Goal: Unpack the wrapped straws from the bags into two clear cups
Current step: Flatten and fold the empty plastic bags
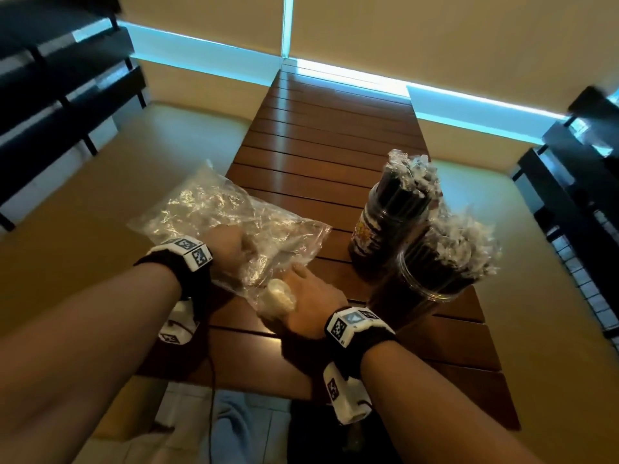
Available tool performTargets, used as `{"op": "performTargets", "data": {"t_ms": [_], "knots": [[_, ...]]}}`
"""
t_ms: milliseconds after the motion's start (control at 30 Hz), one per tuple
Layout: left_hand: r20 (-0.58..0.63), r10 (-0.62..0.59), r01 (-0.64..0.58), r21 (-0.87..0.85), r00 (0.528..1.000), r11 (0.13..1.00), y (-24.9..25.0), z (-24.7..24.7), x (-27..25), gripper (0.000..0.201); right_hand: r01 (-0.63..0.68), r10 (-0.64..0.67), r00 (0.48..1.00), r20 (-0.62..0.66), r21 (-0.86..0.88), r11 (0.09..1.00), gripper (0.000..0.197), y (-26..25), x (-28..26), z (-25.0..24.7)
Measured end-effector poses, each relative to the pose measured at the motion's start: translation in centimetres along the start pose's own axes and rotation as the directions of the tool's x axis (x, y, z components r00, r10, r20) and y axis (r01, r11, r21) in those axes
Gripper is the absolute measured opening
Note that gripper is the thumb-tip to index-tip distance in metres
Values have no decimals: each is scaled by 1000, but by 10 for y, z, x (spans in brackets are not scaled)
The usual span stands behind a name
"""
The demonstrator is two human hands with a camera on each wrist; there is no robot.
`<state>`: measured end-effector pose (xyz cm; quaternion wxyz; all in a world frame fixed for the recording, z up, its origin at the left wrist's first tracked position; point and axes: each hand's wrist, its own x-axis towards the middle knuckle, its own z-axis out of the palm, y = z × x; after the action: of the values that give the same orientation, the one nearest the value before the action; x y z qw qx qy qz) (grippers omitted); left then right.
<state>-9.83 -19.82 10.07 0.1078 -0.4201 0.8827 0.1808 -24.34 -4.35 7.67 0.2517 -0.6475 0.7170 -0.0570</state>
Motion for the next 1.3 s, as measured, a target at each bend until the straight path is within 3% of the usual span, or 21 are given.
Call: {"op": "performTargets", "data": {"t_ms": [67, 100, 167, 233, 267, 300, 333, 400, 467, 533, 567, 633, 667, 733, 800, 867, 933, 1033, 1133, 1200, 1300], "knots": [[-85, -59, 54, -59, 995, 997, -7, -2, 5, 25, -46, 48, 998, 38, -48, 998, 69, -3, 2, -4], [-174, -138, 136, -21, 975, 990, -14, -3, 7, 33, -70, 73, 995, 64, -55, 996, 67, -5, 3, -8], [-314, -394, 397, -57, 864, 916, -33, -10, 9, 66, -99, 107, 989, 104, -80, 992, 62, -4, 5, -15], [-220, -638, 592, -242, 738, 769, -63, -12, 19, 100, -107, 119, 988, 103, -121, 987, 60, -5, 4, -20], [-106, -690, 625, -343, 716, 702, -74, -13, 21, 113, -113, 127, 987, 99, -135, 984, 59, -5, 3, -21], [-7, -686, 631, -386, 728, 673, -80, -13, 24, 117, -117, 132, 987, 95, -142, 983, 59, -6, 2, -21], [62, -666, 617, -449, 743, 646, -81, -13, 22, 105, -124, 139, 986, 94, -144, 982, 57, -6, 2, -20], [53, -651, 562, -560, 757, 609, -76, -14, 18, 59, -123, 138, 986, 91, -149, 981, 54, -7, 3, -19], [63, -626, 493, -679, 777, 544, -69, -17, 11, 28, -120, 135, 987, 87, -155, 981, 56, -7, 4, -17], [54, -582, 454, -686, 811, 569, -54, -26, 2, 9, -118, 134, 987, 84, -166, 979, 58, -8, 2, -15], [6, -556, 420, -663, 831, 620, -47, -33, -1, 10, -123, 138, 987, 81, -163, 979, 57, -8, 2, -15], [-202, -448, 323, -452, 871, 832, -34, -55, -8, 23, -150, 159, 984, 76, -108, 983, 55, -11, -1, -17], [-342, -393, 277, -341, 854, 898, -29, -67, -15, 26, -163, 167, 984, 63, -59, 985, 55, -14, -3, -20], [-577, -288, 144, -282, 764, 949, -15, -91, -31, 18, -187, 188, 982, -24, 22, 982, 53, -21, -7, -29], [-743, -172, 19, -210, 647, 977, 4, -109, -46, 16, -188, 195, 967, -165, 63, 980, 48, -29, -11, -41], [-827, -49, -23, -75, 560, 997, 23, -118, -62, 30, -170, 194, 931, -308, 105, 980, 52, -38, -18, -52], [-804, 44, -15, 43, 593, 999, 34, -114, -73, 46, -115, 127, 883, -453, 55, 992, 59, -45, -27, -60], [-629, 94, -1, 147, 772, 989, 36, -85, -77, 62, -81, -76, 843, -532, -264, 961, 58, -48, -40, -63], [-399, 102, -56, 126, 911, 990, 30, -38, -76, 53, -59, -221, 807, -548, -447, 893, 50, -43, -51, -60], [-270, 88, -69, 79, 959, 994, 26, -9, -78, 55, 15, -293, 832, -471, -508, 861, 48, -33, -53, -53], [-88, 58, -58, 10, 994, 998, 21, 19, -79, 68, 148, -283, 944, -168, -552, 820, 55, -14, -49, -35]]}}
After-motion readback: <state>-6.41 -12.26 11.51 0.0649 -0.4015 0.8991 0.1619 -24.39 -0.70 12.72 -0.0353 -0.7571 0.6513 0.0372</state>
